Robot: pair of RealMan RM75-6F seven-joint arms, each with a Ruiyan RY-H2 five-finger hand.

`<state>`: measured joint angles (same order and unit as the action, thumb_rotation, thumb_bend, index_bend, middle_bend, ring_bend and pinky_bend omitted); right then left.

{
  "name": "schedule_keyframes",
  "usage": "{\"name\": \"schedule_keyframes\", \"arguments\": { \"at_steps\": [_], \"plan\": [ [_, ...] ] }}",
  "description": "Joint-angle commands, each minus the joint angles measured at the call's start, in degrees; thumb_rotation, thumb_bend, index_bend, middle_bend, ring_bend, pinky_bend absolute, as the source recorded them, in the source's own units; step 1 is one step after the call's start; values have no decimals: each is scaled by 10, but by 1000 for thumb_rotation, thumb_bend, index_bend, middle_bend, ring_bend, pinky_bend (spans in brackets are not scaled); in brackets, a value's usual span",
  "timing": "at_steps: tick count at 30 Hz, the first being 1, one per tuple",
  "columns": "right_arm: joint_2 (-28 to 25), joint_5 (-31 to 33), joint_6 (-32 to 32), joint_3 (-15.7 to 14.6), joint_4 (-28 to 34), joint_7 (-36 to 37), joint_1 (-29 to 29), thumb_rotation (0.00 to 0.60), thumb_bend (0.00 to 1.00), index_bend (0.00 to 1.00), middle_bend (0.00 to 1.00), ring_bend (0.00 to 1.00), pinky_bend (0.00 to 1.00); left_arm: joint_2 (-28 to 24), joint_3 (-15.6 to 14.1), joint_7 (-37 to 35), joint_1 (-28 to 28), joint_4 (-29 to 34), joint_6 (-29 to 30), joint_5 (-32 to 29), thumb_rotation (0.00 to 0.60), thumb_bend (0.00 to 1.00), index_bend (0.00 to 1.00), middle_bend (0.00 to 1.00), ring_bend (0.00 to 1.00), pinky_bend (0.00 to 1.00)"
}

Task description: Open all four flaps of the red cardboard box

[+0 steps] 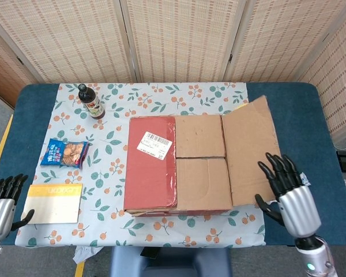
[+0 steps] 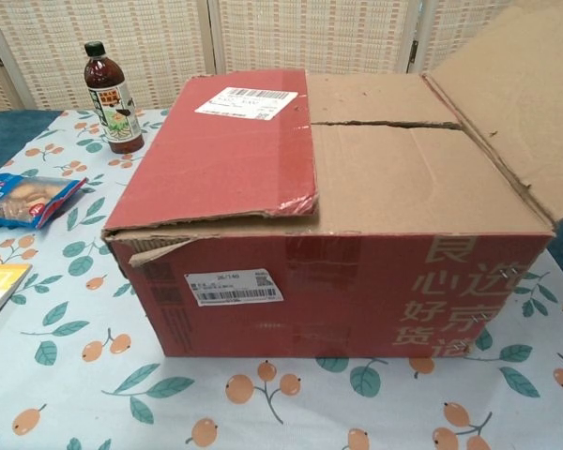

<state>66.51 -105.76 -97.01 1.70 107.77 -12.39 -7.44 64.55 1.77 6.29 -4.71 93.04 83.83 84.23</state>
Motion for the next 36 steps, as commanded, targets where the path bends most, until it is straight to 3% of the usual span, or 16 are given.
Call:
{"name": "schedule_keyframes", "arguments": {
  "at_steps": [1, 7, 14, 21, 29, 36],
  "plan": [
    [-21, -19, -70, -30, -60, 57, 55, 600, 394, 0, 0, 0, 0, 1, 0, 1, -2, -1, -3, 0, 600, 340, 0, 88, 31, 0],
    [-9, 15, -121, -30, -136, 107, 96, 600, 394, 0, 0, 0, 0, 4, -4, 0, -6, -3, -2, 18, 600, 340, 0, 88, 31, 0],
    [11, 40, -111, -26, -196, 129, 106, 600, 393, 0, 0, 0, 0, 20, -19, 5, -12, -22, 19, 82, 600, 342, 0, 93, 49, 0],
    [2, 49, -99, -17, -199, 160, 101, 600, 393, 0, 0, 0, 0, -29, -35, -23, -36, 55, -26, 98, 600, 406, 0, 102, 49, 0],
    [-4, 45, -106, -13, -203, 176, 106, 600, 394, 0, 0, 0, 0, -69, -14, 6, -86, 143, -90, 83, 600, 362, 0, 102, 40, 0],
    [-8, 47, -107, -9, -204, 187, 109, 600, 392, 0, 0, 0, 0, -72, 17, 47, -118, 199, -101, 82, 600, 341, 0, 102, 43, 0]
  ]
}}
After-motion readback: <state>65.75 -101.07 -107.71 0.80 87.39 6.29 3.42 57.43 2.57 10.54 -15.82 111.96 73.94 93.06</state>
